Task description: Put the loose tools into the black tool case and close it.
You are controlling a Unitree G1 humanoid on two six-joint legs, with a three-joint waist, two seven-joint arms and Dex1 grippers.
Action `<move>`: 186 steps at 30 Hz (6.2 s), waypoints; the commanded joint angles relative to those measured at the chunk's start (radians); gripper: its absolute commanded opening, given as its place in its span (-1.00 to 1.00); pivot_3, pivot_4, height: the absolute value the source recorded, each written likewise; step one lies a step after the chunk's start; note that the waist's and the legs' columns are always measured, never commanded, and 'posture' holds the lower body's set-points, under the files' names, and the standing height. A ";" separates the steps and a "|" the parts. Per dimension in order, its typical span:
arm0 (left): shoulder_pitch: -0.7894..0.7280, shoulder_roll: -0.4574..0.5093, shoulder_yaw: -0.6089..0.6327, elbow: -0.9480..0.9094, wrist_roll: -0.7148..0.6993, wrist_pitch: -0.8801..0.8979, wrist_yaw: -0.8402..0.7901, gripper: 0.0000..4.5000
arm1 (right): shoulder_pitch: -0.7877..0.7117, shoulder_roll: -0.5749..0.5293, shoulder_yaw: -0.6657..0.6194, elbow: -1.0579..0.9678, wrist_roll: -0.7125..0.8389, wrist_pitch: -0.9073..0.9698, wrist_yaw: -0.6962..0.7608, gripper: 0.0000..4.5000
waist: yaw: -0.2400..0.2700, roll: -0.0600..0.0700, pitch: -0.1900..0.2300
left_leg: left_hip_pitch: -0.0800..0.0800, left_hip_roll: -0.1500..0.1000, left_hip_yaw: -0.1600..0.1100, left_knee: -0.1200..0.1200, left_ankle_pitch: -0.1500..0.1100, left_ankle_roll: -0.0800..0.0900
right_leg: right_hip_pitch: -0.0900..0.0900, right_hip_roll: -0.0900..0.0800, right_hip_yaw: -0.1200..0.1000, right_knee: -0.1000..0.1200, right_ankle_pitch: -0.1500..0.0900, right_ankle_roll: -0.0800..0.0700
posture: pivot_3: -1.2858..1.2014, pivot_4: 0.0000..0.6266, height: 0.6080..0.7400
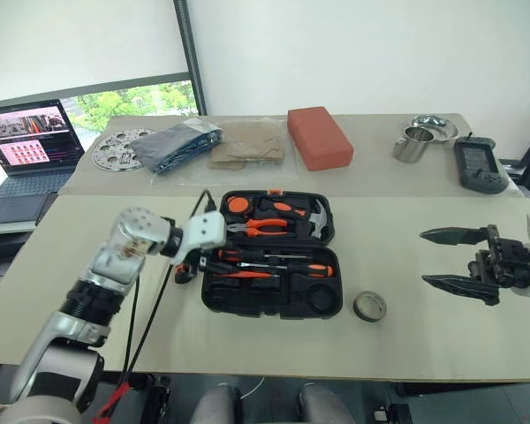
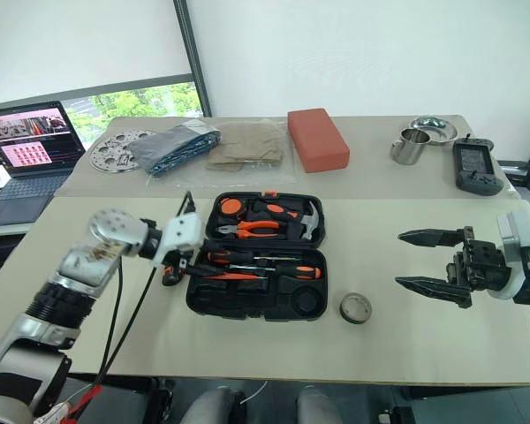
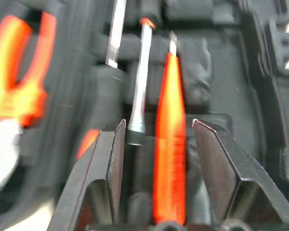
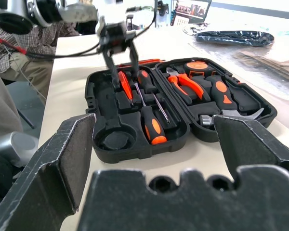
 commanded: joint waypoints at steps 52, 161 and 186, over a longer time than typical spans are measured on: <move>0.428 -0.194 0.007 -0.264 -0.078 0.249 0.535 -0.98 | 0.080 0.004 -0.068 -0.070 0.008 -0.020 0.049 1.00 | 0.022 0.002 -0.001 | 0.003 0.000 0.000 0.001 0.000 0.000 | 0.002 -0.001 0.002 0.001 0.000 0.001 | 0.03 -0.52 1.00; 0.301 -0.412 0.386 -0.349 -0.179 1.067 1.272 -0.26 | -0.132 0.030 0.056 0.159 -0.010 -0.212 0.049 1.00 | 0.003 -0.005 0.004 | 0.013 -0.003 -0.002 -0.003 -0.002 -0.003 | 0.015 -0.005 -0.001 -0.007 -0.002 0.004 | 0.03 -0.52 1.00; 0.199 0.077 -0.011 -0.389 -0.119 0.087 0.200 -0.26 | -0.097 0.009 0.035 0.135 0.002 -0.200 0.049 1.00 | 0.012 -0.002 0.006 | 0.012 -0.002 0.001 -0.017 -0.002 -0.005 | 0.015 -0.007 0.000 -0.021 -0.001 0.003 | 0.03 -0.52 1.00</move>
